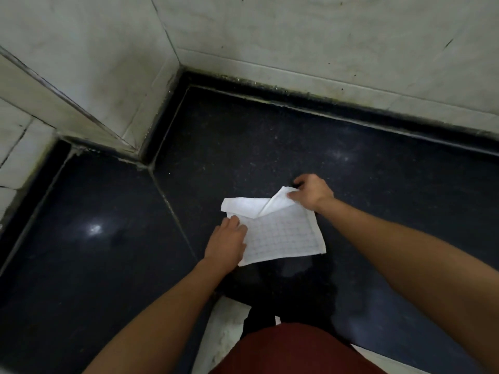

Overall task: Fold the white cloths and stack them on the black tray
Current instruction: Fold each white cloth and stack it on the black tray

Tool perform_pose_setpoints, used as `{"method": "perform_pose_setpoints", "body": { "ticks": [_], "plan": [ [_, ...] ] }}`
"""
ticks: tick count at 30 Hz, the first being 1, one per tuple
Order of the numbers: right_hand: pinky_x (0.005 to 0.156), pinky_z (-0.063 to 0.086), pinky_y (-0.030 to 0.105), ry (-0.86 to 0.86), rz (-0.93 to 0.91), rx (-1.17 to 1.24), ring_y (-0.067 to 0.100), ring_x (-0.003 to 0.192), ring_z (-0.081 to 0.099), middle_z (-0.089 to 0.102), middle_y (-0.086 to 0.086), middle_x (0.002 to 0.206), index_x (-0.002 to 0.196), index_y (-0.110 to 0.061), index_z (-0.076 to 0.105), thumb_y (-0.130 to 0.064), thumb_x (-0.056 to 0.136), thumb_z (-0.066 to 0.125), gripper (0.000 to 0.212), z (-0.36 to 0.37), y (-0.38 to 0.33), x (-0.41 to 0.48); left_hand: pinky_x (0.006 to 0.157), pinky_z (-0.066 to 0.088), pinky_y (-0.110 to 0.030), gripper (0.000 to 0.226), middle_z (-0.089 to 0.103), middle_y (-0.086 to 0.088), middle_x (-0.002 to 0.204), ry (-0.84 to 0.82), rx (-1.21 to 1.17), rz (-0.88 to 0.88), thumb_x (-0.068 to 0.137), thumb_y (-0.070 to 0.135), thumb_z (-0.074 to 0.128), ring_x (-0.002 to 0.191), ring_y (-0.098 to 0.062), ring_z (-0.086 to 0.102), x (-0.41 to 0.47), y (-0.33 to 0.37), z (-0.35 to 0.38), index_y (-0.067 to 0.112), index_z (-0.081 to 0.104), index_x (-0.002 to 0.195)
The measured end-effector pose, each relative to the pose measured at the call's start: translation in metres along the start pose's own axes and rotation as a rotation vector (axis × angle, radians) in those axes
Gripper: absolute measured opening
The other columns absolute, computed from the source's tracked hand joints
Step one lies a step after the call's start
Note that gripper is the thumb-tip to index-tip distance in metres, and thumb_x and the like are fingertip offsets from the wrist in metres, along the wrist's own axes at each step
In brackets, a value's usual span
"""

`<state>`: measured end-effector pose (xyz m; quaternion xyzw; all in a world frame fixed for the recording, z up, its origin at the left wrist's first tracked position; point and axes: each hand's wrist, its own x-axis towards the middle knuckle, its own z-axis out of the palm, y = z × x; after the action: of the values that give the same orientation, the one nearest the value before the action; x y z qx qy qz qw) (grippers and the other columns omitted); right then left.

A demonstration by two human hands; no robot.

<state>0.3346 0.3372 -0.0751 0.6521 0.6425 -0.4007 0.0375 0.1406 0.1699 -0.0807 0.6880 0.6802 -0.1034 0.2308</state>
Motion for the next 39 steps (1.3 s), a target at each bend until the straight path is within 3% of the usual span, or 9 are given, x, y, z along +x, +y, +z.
{"method": "perform_pose_setpoints", "body": {
  "ticks": [4, 8, 12, 15, 20, 26, 30, 36, 39],
  "plan": [
    [0.088, 0.051, 0.035, 0.159, 0.077, 0.104, 0.024, 0.103, 0.063, 0.069, 0.004, 0.109, 0.104, -0.024, 0.069, -0.032, 0.084, 0.066, 0.022, -0.012, 0.000, 0.020, 0.093, 0.040, -0.036, 0.038, 0.038, -0.005, 0.131, -0.002, 0.035, 0.008, 0.089, 0.026, 0.058, 0.118, -0.024, 0.037, -0.004, 0.001, 0.001, 0.015, 0.050, 0.125],
    [0.080, 0.046, 0.034, 0.173, 0.105, -0.033, 0.026, 0.104, 0.061, 0.065, 0.005, 0.111, 0.105, -0.024, 0.062, -0.034, 0.087, 0.061, 0.020, -0.013, 0.000, 0.023, 0.094, 0.041, -0.036, 0.041, 0.038, -0.005, 0.131, 0.002, 0.050, -0.002, 0.089, 0.029, 0.059, 0.117, -0.023, 0.038, -0.004, 0.001, -0.001, 0.015, 0.049, 0.126],
    [0.080, 0.045, 0.038, 0.274, -0.184, -0.294, 0.026, 0.117, 0.046, 0.051, 0.006, 0.124, 0.124, -0.020, 0.052, -0.031, 0.090, 0.057, 0.036, -0.012, 0.008, 0.003, 0.107, 0.030, -0.039, 0.048, 0.023, -0.011, 0.152, 0.032, 0.052, 0.005, 0.093, 0.031, 0.054, 0.134, -0.026, 0.028, 0.002, 0.004, -0.010, 0.018, 0.042, 0.137],
    [0.081, 0.048, 0.037, 0.167, -0.458, -0.433, 0.022, 0.117, 0.043, 0.046, 0.003, 0.128, 0.128, -0.021, 0.052, -0.029, 0.093, 0.054, 0.037, 0.000, 0.022, -0.027, 0.116, 0.019, -0.042, 0.066, 0.001, -0.010, 0.160, 0.000, 0.048, -0.021, 0.091, 0.038, 0.057, 0.146, -0.027, 0.008, 0.015, -0.002, -0.020, 0.022, 0.027, 0.148],
    [0.084, 0.051, 0.035, 0.009, -0.476, -0.568, 0.018, 0.120, 0.040, 0.040, -0.003, 0.134, 0.134, -0.024, 0.050, -0.036, 0.093, 0.055, 0.043, 0.011, 0.072, -0.054, 0.118, 0.015, -0.048, 0.094, -0.010, -0.006, 0.161, -0.133, 0.005, -0.144, 0.083, 0.052, 0.064, 0.148, -0.026, -0.002, 0.032, -0.012, -0.022, 0.023, 0.008, 0.153],
    [0.081, 0.049, 0.035, 0.113, -0.218, -0.339, 0.021, 0.105, 0.055, 0.055, 0.001, 0.119, 0.120, -0.022, 0.057, -0.039, 0.091, 0.056, 0.034, -0.002, 0.072, -0.050, 0.114, 0.023, -0.043, 0.064, 0.015, -0.010, 0.158, 0.013, 0.011, -0.119, 0.090, 0.042, 0.057, 0.142, -0.028, 0.020, 0.012, 0.007, -0.009, 0.019, 0.033, 0.145],
    [0.071, 0.046, 0.031, 0.154, -0.211, -0.278, 0.021, 0.091, 0.061, 0.062, 0.000, 0.106, 0.106, -0.019, 0.061, -0.037, 0.090, 0.057, 0.024, -0.008, 0.053, -0.045, 0.093, 0.039, -0.034, 0.033, 0.050, -0.004, 0.124, 0.186, -0.060, -0.112, 0.092, 0.031, 0.055, 0.113, -0.023, 0.046, -0.013, 0.016, 0.005, 0.015, 0.057, 0.121],
    [0.076, 0.046, 0.031, -0.221, -0.482, -0.797, 0.019, 0.100, 0.057, 0.059, -0.002, 0.111, 0.110, -0.022, 0.058, -0.035, 0.083, 0.061, 0.031, 0.005, 0.044, -0.075, 0.069, 0.045, -0.035, 0.016, 0.058, -0.008, 0.095, 0.073, -0.023, 0.078, 0.076, 0.019, 0.066, 0.090, -0.026, 0.055, -0.040, 0.022, 0.027, 0.010, 0.062, 0.088],
    [0.066, 0.040, 0.031, -0.169, -0.566, -0.999, 0.023, 0.104, 0.053, 0.054, 0.005, 0.113, 0.114, -0.013, 0.050, -0.023, 0.085, 0.058, 0.031, 0.021, 0.050, -0.092, 0.066, 0.045, -0.036, 0.019, 0.057, -0.010, 0.091, 0.063, 0.020, 0.057, 0.069, 0.005, 0.064, 0.086, -0.028, 0.056, -0.040, 0.027, 0.031, 0.008, 0.060, 0.087]
  ]
}}
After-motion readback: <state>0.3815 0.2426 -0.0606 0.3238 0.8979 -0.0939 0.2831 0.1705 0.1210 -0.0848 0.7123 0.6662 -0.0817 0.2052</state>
